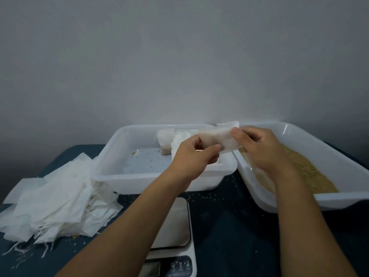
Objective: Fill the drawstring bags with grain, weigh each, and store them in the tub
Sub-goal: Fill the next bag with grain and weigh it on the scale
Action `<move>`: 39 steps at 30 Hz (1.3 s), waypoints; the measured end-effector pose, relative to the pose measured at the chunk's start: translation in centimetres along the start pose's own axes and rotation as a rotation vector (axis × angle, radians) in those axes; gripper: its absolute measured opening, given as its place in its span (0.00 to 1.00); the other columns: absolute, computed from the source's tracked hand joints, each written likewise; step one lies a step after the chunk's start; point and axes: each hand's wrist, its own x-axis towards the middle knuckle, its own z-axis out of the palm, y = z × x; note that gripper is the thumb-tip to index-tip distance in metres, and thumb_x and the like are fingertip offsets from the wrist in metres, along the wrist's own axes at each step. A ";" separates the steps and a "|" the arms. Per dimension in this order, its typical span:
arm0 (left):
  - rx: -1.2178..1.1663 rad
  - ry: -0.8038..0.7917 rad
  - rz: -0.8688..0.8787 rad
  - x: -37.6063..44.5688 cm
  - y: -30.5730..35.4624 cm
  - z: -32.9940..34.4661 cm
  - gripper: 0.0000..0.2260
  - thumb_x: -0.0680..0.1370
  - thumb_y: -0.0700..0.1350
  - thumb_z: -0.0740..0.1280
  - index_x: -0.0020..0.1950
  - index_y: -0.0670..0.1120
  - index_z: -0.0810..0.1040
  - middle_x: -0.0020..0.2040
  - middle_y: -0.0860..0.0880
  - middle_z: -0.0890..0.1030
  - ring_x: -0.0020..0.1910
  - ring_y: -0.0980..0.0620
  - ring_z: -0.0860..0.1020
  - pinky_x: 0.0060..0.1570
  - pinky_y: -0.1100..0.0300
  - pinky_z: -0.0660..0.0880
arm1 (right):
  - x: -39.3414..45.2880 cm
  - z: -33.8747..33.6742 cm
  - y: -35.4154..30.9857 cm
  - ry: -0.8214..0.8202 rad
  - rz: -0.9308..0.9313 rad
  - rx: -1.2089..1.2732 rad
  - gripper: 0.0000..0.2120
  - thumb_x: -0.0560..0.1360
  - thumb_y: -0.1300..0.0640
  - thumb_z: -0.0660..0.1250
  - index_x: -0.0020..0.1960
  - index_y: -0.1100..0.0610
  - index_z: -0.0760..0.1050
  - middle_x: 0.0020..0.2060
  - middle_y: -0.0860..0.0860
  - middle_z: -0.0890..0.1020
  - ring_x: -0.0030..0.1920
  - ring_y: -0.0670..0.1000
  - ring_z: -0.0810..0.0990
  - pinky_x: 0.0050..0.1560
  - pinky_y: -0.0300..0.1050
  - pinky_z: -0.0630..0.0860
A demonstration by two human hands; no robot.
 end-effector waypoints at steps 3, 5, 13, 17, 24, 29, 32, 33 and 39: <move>0.143 -0.008 0.028 1.8 0.2 1.5 0.06 0.78 0.44 0.74 0.53 0.45 0.84 0.47 0.46 0.86 0.47 0.47 0.86 0.58 0.43 0.83 | 0.3 -1.3 1.7 -0.006 0.112 -0.073 0.13 0.78 0.35 0.65 0.47 0.39 0.85 0.53 0.48 0.82 0.53 0.46 0.82 0.57 0.49 0.77; 0.192 -0.030 0.037 2.7 0.3 2.6 0.05 0.77 0.44 0.73 0.52 0.46 0.85 0.45 0.47 0.86 0.44 0.49 0.85 0.57 0.41 0.83 | 0.2 -2.0 2.4 -0.021 0.141 -0.024 0.18 0.76 0.33 0.64 0.53 0.42 0.85 0.59 0.46 0.82 0.59 0.47 0.82 0.65 0.54 0.78; 0.164 -0.052 0.000 4.0 -0.4 5.2 0.06 0.77 0.43 0.74 0.52 0.42 0.85 0.44 0.43 0.86 0.42 0.50 0.82 0.59 0.40 0.82 | 0.6 -4.2 4.2 0.170 0.097 -0.339 0.25 0.80 0.34 0.63 0.37 0.53 0.76 0.30 0.45 0.78 0.31 0.42 0.74 0.37 0.46 0.69; 0.062 -0.041 -0.028 3.8 -0.9 5.3 0.07 0.77 0.42 0.76 0.54 0.43 0.85 0.45 0.45 0.86 0.42 0.53 0.82 0.58 0.48 0.83 | 0.5 -4.5 3.7 0.159 0.113 -0.218 0.24 0.77 0.28 0.60 0.45 0.47 0.80 0.39 0.39 0.84 0.39 0.37 0.80 0.43 0.47 0.76; -0.217 -0.028 -0.102 2.2 -1.5 4.4 0.11 0.78 0.38 0.75 0.60 0.38 0.83 0.51 0.44 0.85 0.45 0.53 0.83 0.57 0.57 0.83 | 0.7 -3.6 2.5 0.038 0.006 -0.087 0.19 0.78 0.32 0.62 0.51 0.44 0.83 0.48 0.43 0.86 0.50 0.43 0.84 0.60 0.58 0.80; -0.089 -0.012 -0.031 2.6 -0.7 3.7 0.06 0.79 0.37 0.73 0.55 0.39 0.83 0.44 0.48 0.85 0.43 0.54 0.83 0.55 0.59 0.83 | 0.6 -3.2 3.5 -0.010 0.136 -0.129 0.27 0.76 0.26 0.61 0.51 0.46 0.86 0.46 0.46 0.88 0.51 0.50 0.86 0.60 0.60 0.81; -0.068 -0.007 -0.041 3.1 -0.2 3.8 0.07 0.80 0.37 0.73 0.57 0.40 0.84 0.47 0.47 0.86 0.46 0.54 0.85 0.57 0.58 0.83 | 0.6 -3.3 4.1 0.128 0.147 -0.303 0.28 0.78 0.28 0.59 0.42 0.50 0.83 0.37 0.42 0.85 0.38 0.44 0.83 0.41 0.49 0.78; -0.073 -0.004 -0.049 3.1 -0.2 3.9 0.07 0.79 0.37 0.73 0.58 0.40 0.84 0.48 0.47 0.86 0.46 0.54 0.85 0.57 0.58 0.83 | 0.5 -3.3 4.1 0.172 0.140 -0.322 0.27 0.78 0.28 0.58 0.41 0.48 0.82 0.36 0.39 0.84 0.37 0.41 0.82 0.38 0.46 0.74; -0.211 0.009 -0.117 2.5 -0.8 5.0 0.09 0.80 0.36 0.72 0.60 0.38 0.82 0.53 0.42 0.85 0.47 0.52 0.84 0.60 0.56 0.82 | 0.6 -3.5 3.6 0.125 0.121 -0.079 0.16 0.80 0.33 0.62 0.51 0.41 0.84 0.47 0.38 0.86 0.48 0.39 0.84 0.52 0.50 0.81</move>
